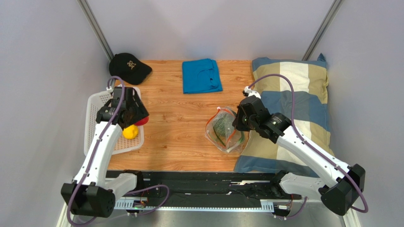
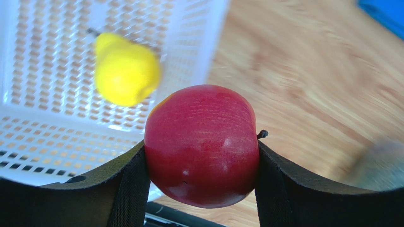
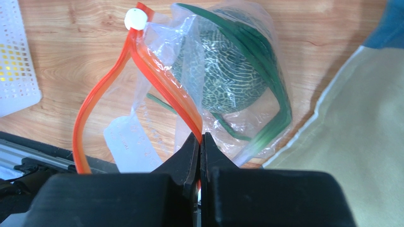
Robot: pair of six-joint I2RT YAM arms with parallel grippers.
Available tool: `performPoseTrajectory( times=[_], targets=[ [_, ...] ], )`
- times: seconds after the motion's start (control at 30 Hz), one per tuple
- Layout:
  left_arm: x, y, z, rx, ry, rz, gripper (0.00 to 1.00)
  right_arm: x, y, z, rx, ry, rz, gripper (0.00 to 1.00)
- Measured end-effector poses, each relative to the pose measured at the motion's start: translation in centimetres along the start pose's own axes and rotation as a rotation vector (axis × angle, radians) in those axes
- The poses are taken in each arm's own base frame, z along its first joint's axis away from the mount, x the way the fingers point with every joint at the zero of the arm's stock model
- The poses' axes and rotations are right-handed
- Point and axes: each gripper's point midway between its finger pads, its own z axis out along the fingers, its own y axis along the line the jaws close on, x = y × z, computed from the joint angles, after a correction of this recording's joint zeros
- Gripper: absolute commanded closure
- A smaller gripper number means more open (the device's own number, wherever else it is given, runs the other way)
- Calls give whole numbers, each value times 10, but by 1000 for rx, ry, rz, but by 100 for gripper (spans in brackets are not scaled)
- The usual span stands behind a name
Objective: Open the zip-top bag and remove the fake food
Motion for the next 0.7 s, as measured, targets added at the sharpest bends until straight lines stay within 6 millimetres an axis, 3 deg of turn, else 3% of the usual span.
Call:
performPoseTrajectory(
  times=[0.1,0.33,0.37,0.43,0.47,0.53,0.6,0.7],
  targets=[
    [17,36,28,-129,85,-87,100,-6,11,1,-27,10,-15,100],
    [29,76,65,-237,170,-252,99,-9,18,-1,-60,15,-45,100],
    [30,78,67,-245,175,-261,84,-9,18,-1,-61,15,-50,100],
    [34,81,71,-257,196,-273,68,-8,18,-1,-65,17,-57,100],
    [35,81,72,-258,201,-274,51,-8,19,-1,-67,19,-58,100],
    [38,81,72,-257,209,-278,38,-8,20,-1,-72,22,-58,100],
    [38,81,69,-259,205,-281,2,-7,21,-1,-79,27,-58,100],
    [35,84,57,-265,173,-282,1,-6,22,-2,-88,33,-58,100]
  ],
)
